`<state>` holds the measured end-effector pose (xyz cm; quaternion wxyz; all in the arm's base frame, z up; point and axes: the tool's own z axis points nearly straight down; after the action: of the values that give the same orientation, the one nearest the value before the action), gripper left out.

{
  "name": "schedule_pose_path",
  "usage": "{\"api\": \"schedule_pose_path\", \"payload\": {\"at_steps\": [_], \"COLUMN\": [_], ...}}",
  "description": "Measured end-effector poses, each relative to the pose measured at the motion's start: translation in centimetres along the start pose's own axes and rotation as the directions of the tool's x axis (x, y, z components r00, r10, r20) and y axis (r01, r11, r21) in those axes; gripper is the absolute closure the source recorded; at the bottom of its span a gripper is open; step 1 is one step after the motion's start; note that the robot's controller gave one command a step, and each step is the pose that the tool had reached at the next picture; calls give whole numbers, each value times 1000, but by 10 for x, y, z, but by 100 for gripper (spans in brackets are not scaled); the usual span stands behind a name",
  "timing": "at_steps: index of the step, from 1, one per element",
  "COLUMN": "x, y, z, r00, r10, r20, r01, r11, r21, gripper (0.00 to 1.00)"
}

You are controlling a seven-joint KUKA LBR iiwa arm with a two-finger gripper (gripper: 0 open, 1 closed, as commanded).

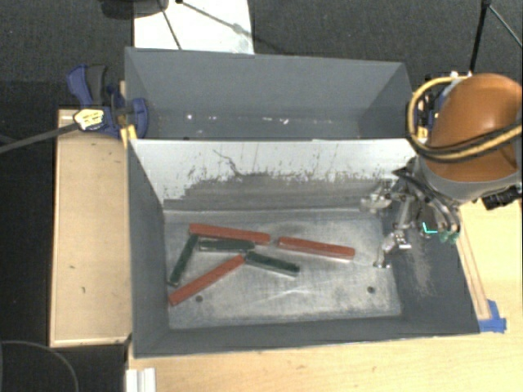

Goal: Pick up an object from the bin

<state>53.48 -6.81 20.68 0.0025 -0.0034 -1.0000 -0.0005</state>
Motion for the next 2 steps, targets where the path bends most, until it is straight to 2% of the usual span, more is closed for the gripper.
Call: {"api": "schedule_pose_path", "payload": {"at_steps": [1,2], "x": [-2,-9], "y": [0,16], "z": [-4,44], "r00": [1000,999], "r10": [-2,-37], "r20": [8,16], "r01": [2,37], "r11": [1000,999], "r21": [1,3], "gripper": [0,0]}}
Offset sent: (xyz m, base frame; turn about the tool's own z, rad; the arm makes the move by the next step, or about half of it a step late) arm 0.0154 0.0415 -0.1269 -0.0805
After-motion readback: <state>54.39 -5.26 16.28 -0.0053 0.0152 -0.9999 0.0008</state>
